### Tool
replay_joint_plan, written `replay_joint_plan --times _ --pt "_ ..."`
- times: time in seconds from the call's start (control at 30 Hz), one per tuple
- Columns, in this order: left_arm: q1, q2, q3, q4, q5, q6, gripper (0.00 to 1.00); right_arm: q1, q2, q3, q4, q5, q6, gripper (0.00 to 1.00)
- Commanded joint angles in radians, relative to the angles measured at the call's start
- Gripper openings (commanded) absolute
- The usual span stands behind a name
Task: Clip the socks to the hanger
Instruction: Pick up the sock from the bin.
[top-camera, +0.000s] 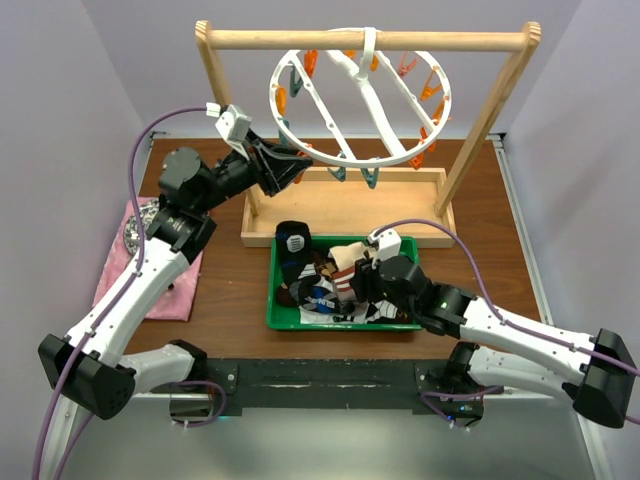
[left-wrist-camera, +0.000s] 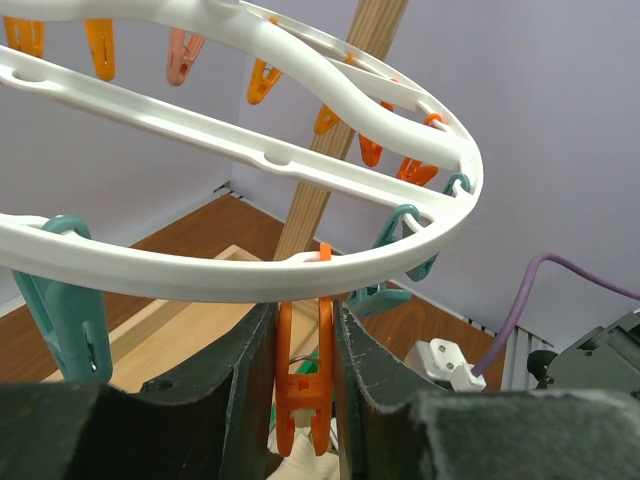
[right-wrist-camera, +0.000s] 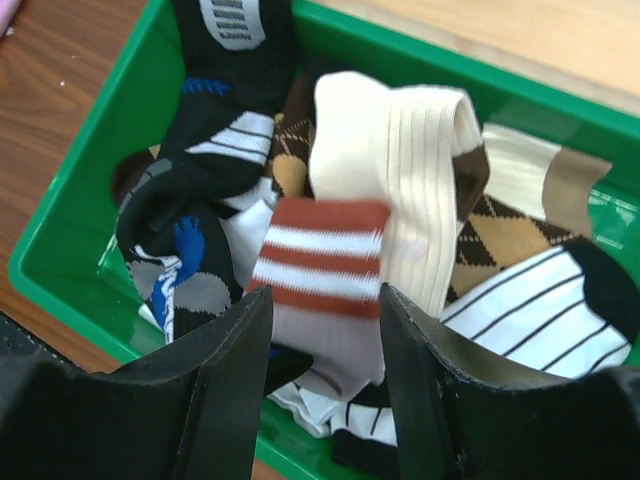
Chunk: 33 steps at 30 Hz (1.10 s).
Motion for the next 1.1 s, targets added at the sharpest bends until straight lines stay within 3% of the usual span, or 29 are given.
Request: replay_joint_plan --times 0.0,0.27,0.67,1.07 --pt "-0.004 -0.03 0.004 -0.002 0.05 -0.007 0.0 0.0 -0.017 -0.002 0.01 -0.014 0.071 0.51" --pt "-0.004 -0.037 -0.013 0.009 0.055 -0.007 0.0 -0.011 0.009 -0.024 0.028 -0.051 0.045 0.51" --pt "-0.004 -0.037 -0.016 0.007 0.058 -0.012 0.0 -0.179 0.146 -0.009 0.185 -0.2 -0.046 0.46" --pt "-0.004 -0.035 -0.028 0.021 0.059 -0.004 0.0 -0.184 0.161 -0.01 0.212 -0.273 -0.049 0.27"
